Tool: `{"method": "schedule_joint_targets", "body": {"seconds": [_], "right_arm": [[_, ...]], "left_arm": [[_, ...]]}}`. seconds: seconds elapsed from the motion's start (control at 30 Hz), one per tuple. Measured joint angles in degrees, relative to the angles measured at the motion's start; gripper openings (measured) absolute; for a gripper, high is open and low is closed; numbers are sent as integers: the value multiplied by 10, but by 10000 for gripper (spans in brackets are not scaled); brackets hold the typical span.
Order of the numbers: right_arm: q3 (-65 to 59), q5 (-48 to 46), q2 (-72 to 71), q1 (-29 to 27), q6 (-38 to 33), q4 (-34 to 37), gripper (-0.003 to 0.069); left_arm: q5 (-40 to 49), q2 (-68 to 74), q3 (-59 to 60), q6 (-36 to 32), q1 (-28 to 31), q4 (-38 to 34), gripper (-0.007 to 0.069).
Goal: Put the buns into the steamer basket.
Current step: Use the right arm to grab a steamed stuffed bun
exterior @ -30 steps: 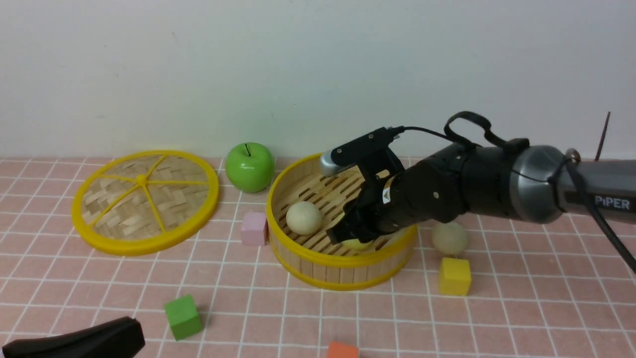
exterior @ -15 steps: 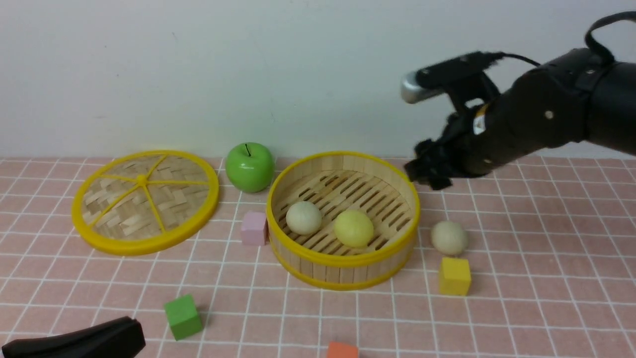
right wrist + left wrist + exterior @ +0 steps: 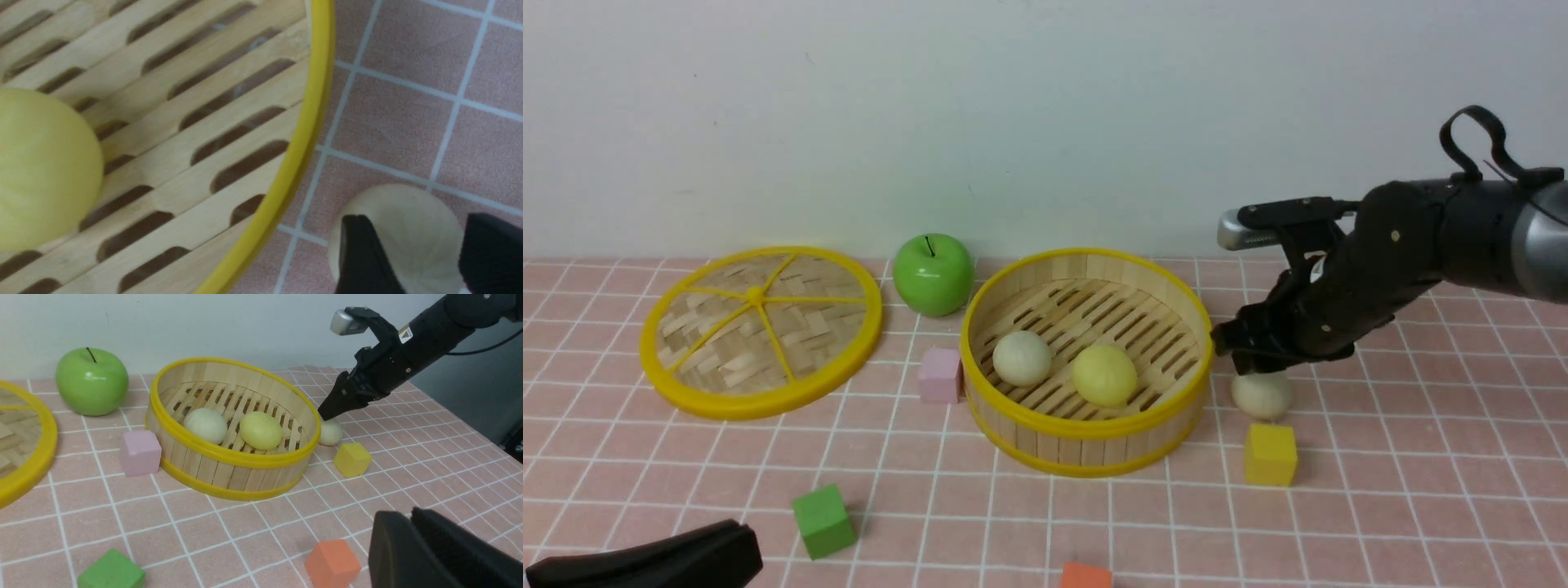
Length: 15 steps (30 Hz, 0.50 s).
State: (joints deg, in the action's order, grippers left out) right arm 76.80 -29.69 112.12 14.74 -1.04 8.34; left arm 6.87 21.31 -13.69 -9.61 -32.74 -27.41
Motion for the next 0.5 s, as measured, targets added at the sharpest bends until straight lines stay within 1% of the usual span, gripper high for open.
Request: {"method": "schedule_joint_targets", "body": {"seconds": [0.2, 0.3, 0.47, 0.5], "right_arm": [[0, 13, 19, -2, -2, -3, 345], [1, 16, 21, -2, -3, -5, 315], [1, 16, 21, -2, -8, -11, 185], [1, 16, 19, -2, -9, -14, 128]], "left_arm": [[0, 0, 0, 0, 0, 0, 74], [0, 0, 0, 0, 0, 0, 76], [0, 0, 0, 0, 0, 0, 79], [0, 0, 0, 0, 0, 0, 81]]}}
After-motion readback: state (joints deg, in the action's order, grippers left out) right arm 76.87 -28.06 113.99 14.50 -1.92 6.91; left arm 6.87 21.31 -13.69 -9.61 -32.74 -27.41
